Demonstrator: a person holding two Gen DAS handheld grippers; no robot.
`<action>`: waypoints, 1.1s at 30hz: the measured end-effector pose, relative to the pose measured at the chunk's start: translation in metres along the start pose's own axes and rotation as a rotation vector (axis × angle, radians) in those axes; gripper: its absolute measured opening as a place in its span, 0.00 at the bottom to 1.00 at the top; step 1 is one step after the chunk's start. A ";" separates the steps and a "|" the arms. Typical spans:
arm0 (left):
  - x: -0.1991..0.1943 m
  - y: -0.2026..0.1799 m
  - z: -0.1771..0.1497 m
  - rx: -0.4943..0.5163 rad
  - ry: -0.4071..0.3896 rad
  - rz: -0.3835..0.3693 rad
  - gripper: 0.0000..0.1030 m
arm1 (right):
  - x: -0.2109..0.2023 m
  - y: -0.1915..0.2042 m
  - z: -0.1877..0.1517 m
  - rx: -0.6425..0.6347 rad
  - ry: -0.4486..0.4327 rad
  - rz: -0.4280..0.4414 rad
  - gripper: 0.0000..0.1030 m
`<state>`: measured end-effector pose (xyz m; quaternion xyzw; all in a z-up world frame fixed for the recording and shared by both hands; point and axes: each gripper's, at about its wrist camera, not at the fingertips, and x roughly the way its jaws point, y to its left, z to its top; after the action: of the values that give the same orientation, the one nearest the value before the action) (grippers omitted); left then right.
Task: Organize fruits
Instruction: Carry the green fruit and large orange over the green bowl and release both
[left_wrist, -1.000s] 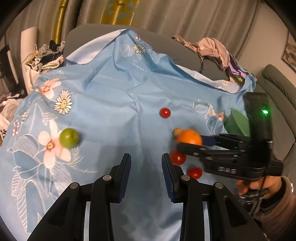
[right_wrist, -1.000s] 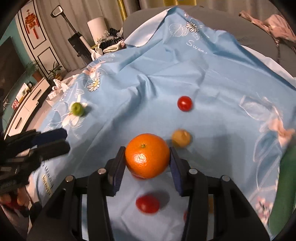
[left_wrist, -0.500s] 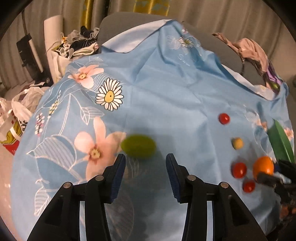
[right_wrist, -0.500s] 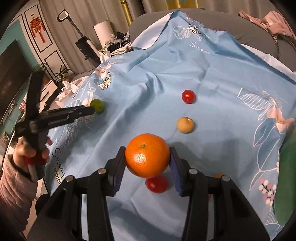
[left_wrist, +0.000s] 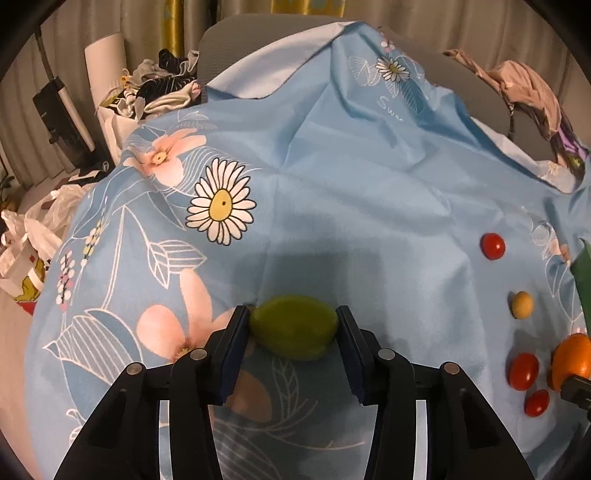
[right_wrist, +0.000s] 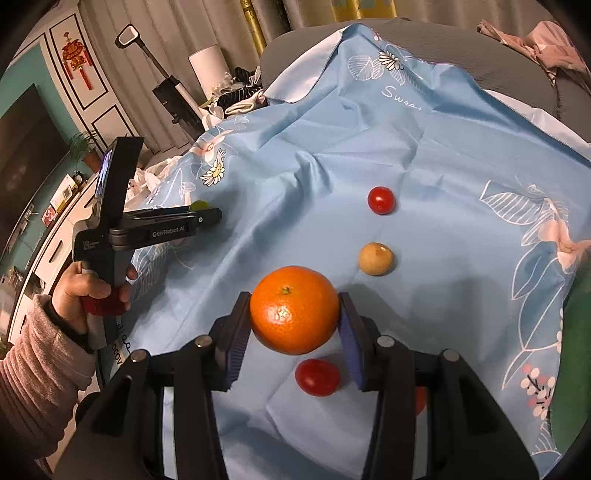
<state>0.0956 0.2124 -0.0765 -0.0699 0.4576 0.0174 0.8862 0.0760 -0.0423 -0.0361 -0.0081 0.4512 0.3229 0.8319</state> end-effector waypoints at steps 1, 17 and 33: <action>-0.001 -0.001 -0.001 -0.002 -0.002 -0.002 0.45 | -0.001 -0.001 -0.001 0.002 -0.001 -0.004 0.44; -0.089 -0.075 -0.027 0.099 -0.078 -0.164 0.45 | -0.043 -0.018 -0.022 0.055 -0.053 -0.063 0.44; -0.120 -0.179 -0.047 0.292 -0.069 -0.317 0.45 | -0.109 -0.059 -0.063 0.156 -0.131 -0.177 0.44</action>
<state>0.0050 0.0326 0.0139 -0.0113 0.4080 -0.1860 0.8938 0.0190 -0.1663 -0.0076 0.0380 0.4171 0.2117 0.8830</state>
